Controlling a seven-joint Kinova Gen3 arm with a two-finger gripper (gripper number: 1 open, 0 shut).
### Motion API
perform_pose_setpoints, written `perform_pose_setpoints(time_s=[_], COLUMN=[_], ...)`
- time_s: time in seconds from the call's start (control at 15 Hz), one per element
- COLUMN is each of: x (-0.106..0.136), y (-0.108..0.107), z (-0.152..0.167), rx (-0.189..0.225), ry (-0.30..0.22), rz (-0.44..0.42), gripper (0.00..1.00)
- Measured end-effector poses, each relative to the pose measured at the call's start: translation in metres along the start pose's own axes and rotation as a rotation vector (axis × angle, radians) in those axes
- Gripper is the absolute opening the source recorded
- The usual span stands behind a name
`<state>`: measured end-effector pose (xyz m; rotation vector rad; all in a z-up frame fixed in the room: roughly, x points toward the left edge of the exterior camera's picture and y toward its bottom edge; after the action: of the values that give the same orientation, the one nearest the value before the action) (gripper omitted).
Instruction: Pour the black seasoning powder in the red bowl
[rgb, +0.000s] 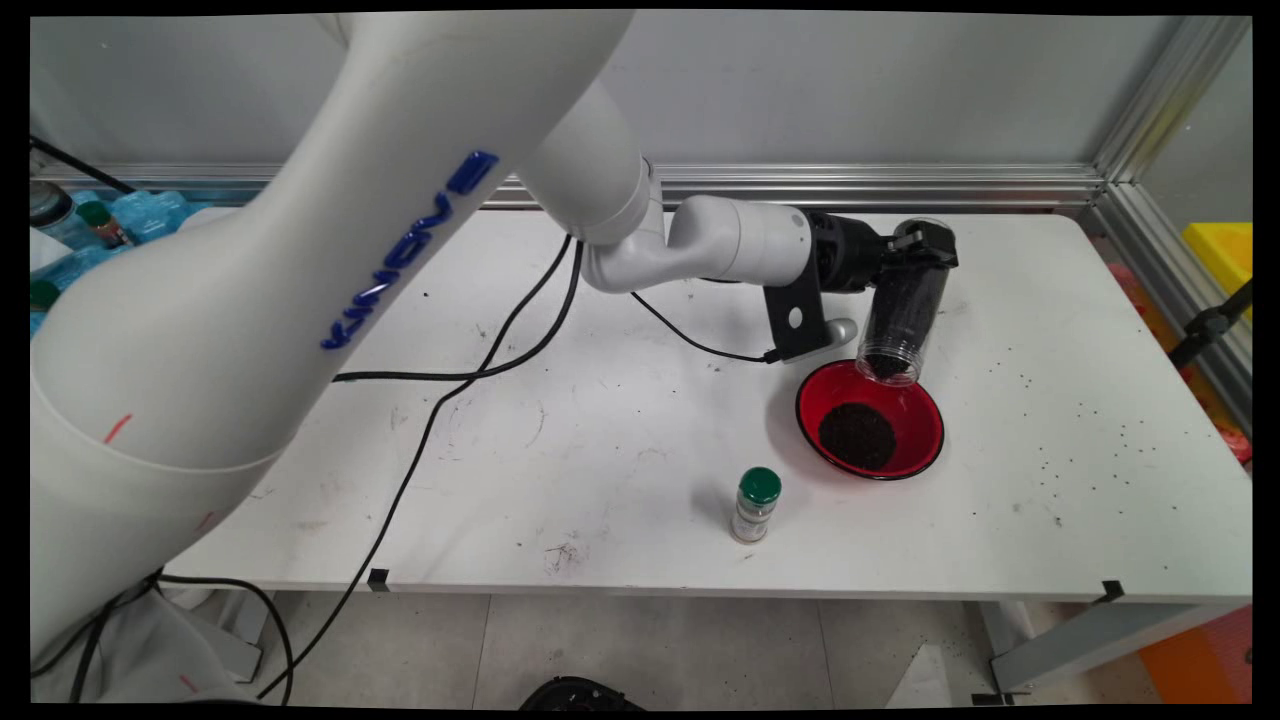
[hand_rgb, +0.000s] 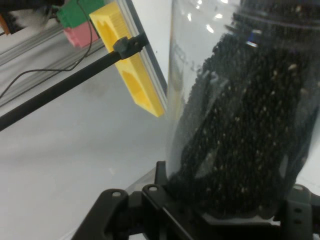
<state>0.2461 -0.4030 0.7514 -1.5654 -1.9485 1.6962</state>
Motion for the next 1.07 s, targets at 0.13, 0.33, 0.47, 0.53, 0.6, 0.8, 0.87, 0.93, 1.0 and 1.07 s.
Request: perform_pose_setpoints(time_s=[0.13, 0.33, 0.47, 0.53, 0.6, 0.8, 0.87, 0.93, 1.0, 1.07], x=[0.0005, 0.0015, 0.0026, 0.0031, 0.0037, 0.0054, 0.0059, 0.0062, 0.0066, 0.0072], y=[0.0000, 0.0001, 0.0002, 0.0003, 0.0002, -0.0001, 0.0000, 0.0000, 0.0002, 0.0003], z=[0.0010, 0.0033, 0.0049, 0.0055, 0.0062, 0.0075, 0.0078, 0.0080, 0.0082, 0.0085], rx=[0.008, 0.022, 0.031, 0.035, 0.040, 0.049, 0.052, 0.054, 0.056, 0.059], ry=[-0.012, -0.030, -0.042, -0.046, -0.051, -0.061, -0.064, -0.066, -0.068, -0.070], rz=[0.016, 0.039, 0.053, 0.059, 0.066, 0.082, 0.086, 0.089, 0.093, 0.096], gripper=[0.00, 0.00, 0.00, 0.00, 0.00, 0.00, 0.00, 0.00, 0.00, 0.00])
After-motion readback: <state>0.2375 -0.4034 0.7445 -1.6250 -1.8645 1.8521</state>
